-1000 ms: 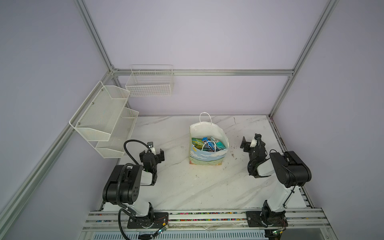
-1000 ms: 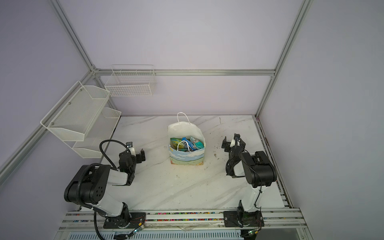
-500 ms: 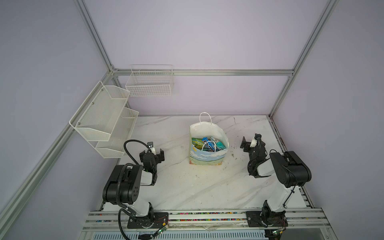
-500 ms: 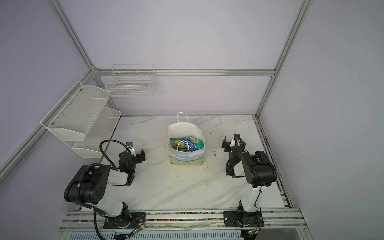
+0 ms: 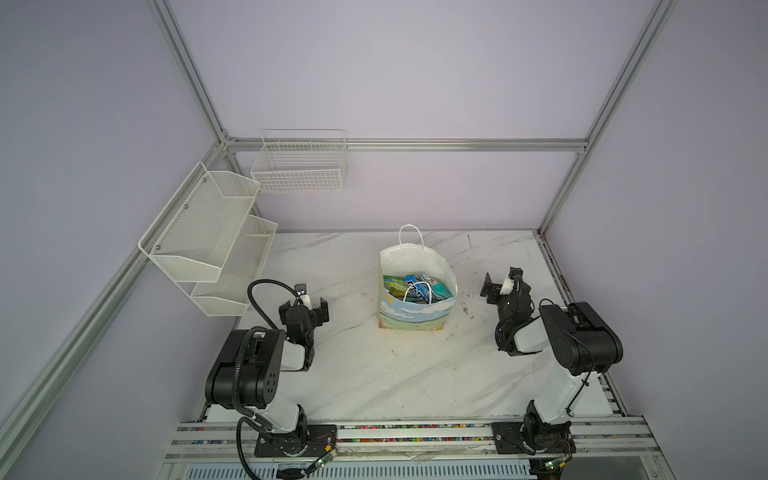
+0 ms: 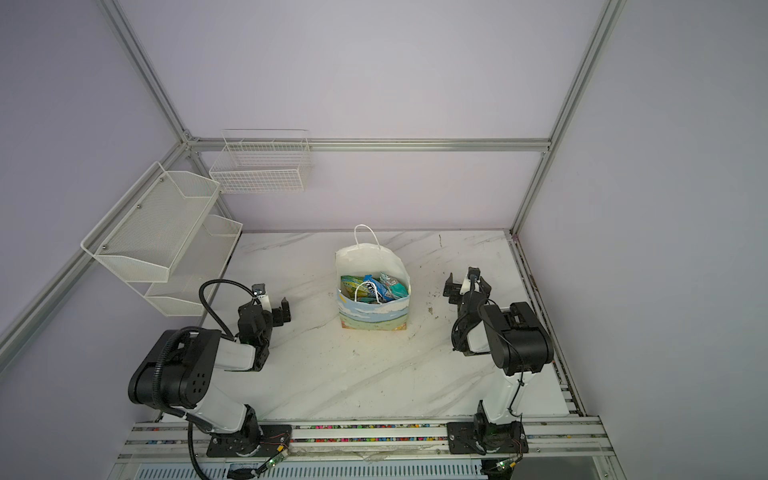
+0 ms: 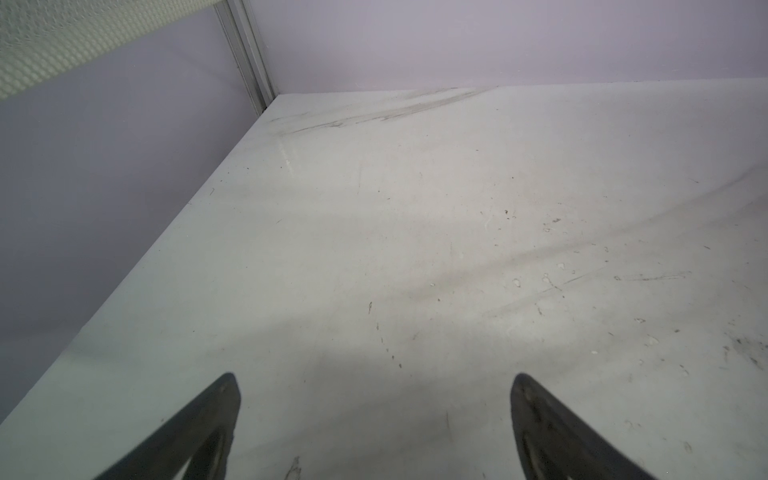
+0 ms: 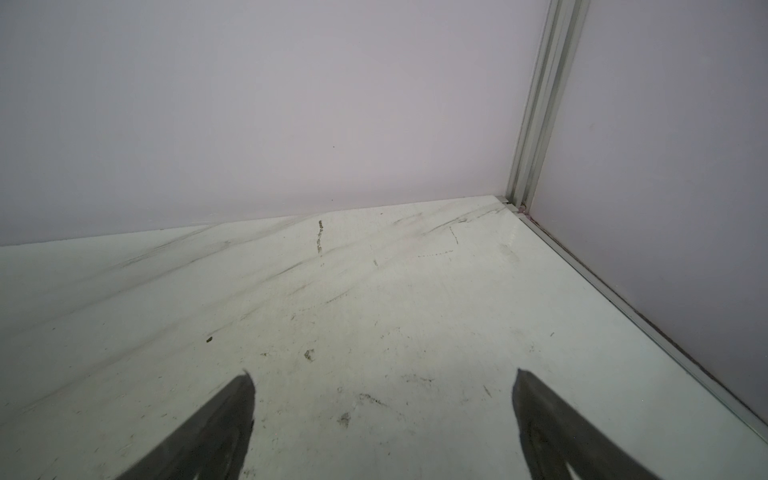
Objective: Place the snacks into the paper bag
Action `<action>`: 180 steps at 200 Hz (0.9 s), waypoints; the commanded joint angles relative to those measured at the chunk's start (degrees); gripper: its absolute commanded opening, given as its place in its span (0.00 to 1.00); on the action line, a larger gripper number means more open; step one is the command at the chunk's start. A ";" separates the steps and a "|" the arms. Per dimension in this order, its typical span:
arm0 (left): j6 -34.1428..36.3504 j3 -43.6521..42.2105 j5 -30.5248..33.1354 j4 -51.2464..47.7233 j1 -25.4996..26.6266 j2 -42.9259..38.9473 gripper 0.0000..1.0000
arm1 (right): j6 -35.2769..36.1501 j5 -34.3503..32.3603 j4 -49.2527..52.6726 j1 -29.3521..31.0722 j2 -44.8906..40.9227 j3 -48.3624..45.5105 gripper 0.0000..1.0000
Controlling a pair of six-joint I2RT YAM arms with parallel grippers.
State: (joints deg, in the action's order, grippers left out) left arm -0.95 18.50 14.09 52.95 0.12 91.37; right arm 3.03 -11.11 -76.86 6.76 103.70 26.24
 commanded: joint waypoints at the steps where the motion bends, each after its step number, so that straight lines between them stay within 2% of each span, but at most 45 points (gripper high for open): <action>1: -0.91 2.71 -0.19 2.33 -0.22 -1.29 1.00 | 0.07 0.09 -0.74 -0.11 -1.40 0.22 0.97; 180: -0.27 2.92 -1.33 2.67 -0.23 -0.62 1.00 | 0.33 0.16 -0.87 -0.09 -1.35 0.22 0.97</action>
State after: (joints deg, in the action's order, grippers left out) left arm -0.93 18.50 13.82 52.95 0.12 91.37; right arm 3.05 -11.11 -76.86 6.76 103.70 26.24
